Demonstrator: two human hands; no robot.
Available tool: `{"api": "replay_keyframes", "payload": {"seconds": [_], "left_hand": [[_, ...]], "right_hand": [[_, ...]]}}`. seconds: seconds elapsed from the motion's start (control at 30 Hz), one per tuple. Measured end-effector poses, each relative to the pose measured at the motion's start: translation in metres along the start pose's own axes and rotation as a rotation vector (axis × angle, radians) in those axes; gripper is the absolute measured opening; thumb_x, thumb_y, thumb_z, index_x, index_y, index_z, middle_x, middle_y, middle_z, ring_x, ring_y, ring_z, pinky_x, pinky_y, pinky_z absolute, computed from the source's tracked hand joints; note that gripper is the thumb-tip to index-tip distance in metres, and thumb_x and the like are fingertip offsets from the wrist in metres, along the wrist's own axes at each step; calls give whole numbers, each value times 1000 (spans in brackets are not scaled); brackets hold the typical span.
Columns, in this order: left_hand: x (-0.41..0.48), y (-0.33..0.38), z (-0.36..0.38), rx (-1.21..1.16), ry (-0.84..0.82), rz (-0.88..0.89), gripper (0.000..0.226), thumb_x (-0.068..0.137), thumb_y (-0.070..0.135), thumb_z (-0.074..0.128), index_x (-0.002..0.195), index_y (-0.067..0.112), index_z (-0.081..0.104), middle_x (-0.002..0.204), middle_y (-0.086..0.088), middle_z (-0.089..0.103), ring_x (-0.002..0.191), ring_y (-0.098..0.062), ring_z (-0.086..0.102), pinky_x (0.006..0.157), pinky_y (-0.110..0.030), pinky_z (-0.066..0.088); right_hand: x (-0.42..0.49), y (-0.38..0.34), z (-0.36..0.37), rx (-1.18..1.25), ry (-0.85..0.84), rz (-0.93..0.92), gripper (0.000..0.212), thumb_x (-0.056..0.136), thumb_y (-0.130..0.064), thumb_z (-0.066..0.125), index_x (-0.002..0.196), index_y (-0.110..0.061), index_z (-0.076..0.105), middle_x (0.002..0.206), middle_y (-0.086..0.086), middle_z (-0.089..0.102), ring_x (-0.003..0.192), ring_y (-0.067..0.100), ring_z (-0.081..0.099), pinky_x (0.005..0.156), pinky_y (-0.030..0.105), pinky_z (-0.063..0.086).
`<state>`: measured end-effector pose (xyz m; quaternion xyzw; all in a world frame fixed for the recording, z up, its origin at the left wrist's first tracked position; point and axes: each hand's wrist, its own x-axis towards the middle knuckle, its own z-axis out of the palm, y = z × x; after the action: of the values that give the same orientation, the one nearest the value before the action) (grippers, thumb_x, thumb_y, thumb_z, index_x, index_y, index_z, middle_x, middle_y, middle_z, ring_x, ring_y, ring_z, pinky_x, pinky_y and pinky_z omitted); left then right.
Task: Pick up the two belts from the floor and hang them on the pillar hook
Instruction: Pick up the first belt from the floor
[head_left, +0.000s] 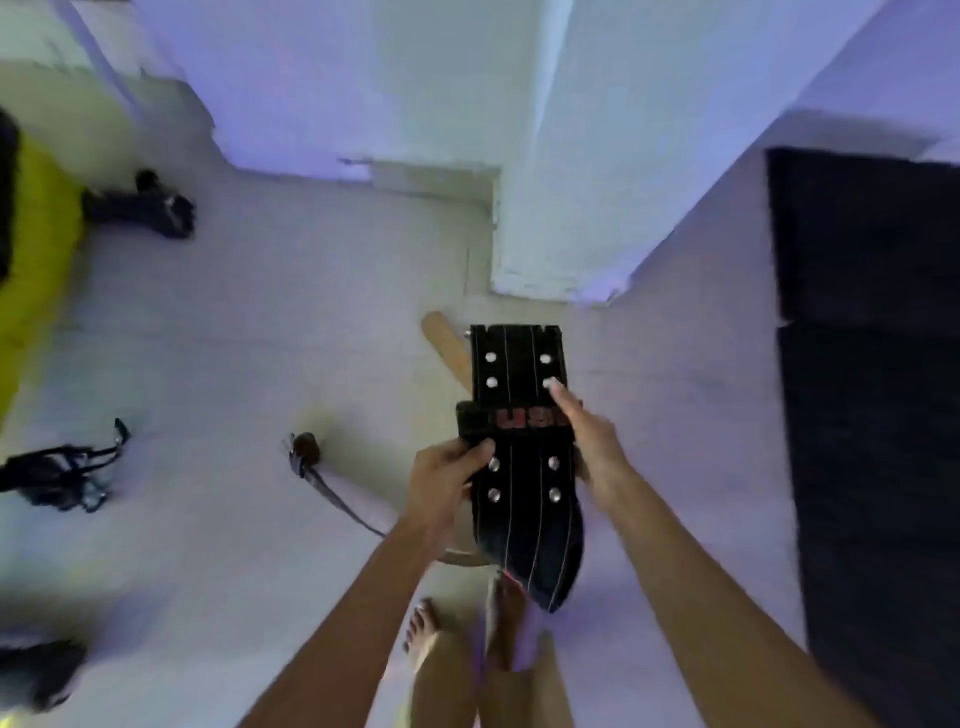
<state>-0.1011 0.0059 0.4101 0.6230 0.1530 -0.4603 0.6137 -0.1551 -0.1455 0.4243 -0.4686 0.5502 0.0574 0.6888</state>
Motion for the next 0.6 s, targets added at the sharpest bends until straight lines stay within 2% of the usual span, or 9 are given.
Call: {"api": "replay_keyframes", "payload": {"seconds": [0.07,0.1,0.17,0.23,0.3,0.43,0.5,0.6], "left_hand": [[-106,37,37,-47,-70,-28,10,87,4,59,86,3,69,73,-5,70,68,-20,66,63,-31,55],[-153,55,53,-59,-112,-19,12,88,1,57,86,4,69,75,-6,71,69,-20,67,65,-33,56],[-224,89,81,-50,-217,55,19,88,-4,52,90,7,67,77,-5,71,68,-17,69,63,-31,56],[-269,127,108,29,-304,177,23,85,-4,52,97,12,64,77,0,71,70,-16,67,59,-26,54],[-302,159,135,125,-342,323,23,83,4,57,101,16,64,83,-1,68,74,-16,64,63,-27,50],[-363,196,182,199,-356,556,19,85,6,57,85,21,68,75,2,68,70,-17,61,65,-29,47],[-396,203,199,209,-394,650,21,84,2,56,87,20,68,79,-1,68,75,-20,61,67,-31,48],[-443,212,215,249,-560,716,24,84,2,55,98,17,67,88,0,70,84,-18,64,74,-35,52]], "right_hand": [[-103,-38,-36,-27,-50,5,64,57,-60,73,99,-13,70,95,7,73,88,23,69,85,36,53],[-156,-58,-53,-55,-83,-17,65,56,-58,73,100,-11,69,96,7,73,88,23,69,82,35,54],[-237,-92,-83,-24,-129,-121,46,68,-43,71,99,-9,68,92,7,72,81,20,71,71,28,54],[-297,-121,-107,74,-96,-254,32,78,-30,68,100,-7,67,90,7,71,75,17,71,66,25,54],[-340,-142,-126,140,-45,-416,23,82,-28,65,97,-11,67,91,4,71,75,14,71,66,24,55],[-404,-168,-161,200,-93,-670,11,85,-21,62,95,-15,65,91,-1,71,79,10,70,68,20,55],[-432,-178,-180,204,-94,-773,17,84,-21,63,99,-14,65,92,-1,71,82,10,70,71,20,55],[-471,-191,-207,240,-78,-894,26,82,-27,67,102,-11,65,93,2,70,87,15,69,78,26,54]]}}
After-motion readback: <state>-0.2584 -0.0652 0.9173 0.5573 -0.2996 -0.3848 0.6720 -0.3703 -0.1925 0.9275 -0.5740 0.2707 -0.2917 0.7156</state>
